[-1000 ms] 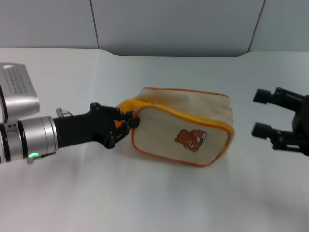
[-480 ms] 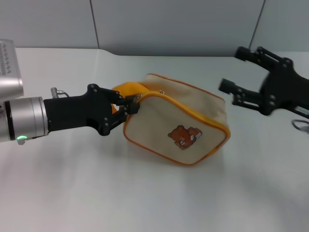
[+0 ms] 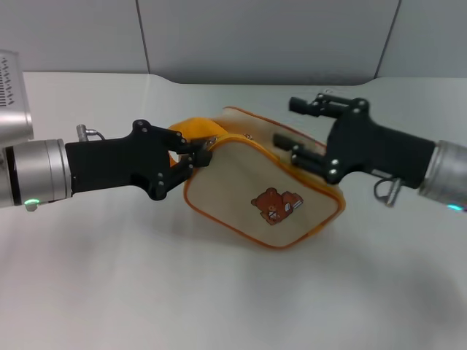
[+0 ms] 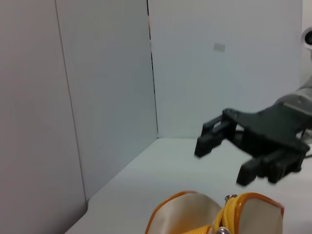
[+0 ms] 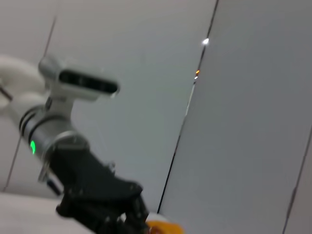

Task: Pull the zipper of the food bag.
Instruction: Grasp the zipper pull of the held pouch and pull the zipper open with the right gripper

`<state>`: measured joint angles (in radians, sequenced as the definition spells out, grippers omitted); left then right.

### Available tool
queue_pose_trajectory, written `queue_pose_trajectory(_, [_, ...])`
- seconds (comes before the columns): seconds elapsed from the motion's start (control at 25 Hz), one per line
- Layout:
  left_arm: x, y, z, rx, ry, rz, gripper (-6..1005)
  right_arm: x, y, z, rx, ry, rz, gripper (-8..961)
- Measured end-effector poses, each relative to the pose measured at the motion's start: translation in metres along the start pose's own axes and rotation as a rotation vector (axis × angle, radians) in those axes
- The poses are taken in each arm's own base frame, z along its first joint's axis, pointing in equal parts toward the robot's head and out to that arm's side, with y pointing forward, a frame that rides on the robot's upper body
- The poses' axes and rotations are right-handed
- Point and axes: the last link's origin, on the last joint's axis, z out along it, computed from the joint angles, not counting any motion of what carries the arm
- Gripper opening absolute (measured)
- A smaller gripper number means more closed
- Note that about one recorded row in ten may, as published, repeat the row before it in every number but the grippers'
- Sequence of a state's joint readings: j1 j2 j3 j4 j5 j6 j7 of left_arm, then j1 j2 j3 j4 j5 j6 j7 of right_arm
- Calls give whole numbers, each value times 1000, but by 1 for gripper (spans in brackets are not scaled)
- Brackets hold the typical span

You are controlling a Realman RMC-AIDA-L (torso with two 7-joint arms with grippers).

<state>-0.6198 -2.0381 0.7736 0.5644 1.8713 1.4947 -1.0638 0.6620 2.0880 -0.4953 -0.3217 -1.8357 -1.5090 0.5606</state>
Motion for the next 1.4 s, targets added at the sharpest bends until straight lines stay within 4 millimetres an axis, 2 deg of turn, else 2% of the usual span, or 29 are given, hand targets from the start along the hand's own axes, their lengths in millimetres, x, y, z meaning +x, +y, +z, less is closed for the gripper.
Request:
queue_pose_trajectory(0.24, [1, 0, 1, 3, 6, 0, 123, 6, 9, 16, -34, 27, -59, 536])
queue_pose_trajectory(0.44, [3, -2, 1, 4, 10, 4, 122, 10, 17, 24, -94, 60, -81, 525])
queue_pose_trajectory(0.84, [5, -4, 3, 14, 15, 7, 119, 10, 25, 24, -143, 55, -106, 385])
queue_pose_trajectory(1.24, [6, -3, 5, 9, 20, -1, 119, 8, 27, 27, -139, 35, -102, 382])
queue_pose_trajectory(1.4, [6, -1, 7, 5, 24, -7, 113, 9, 29, 31, -135, 39, -83, 332])
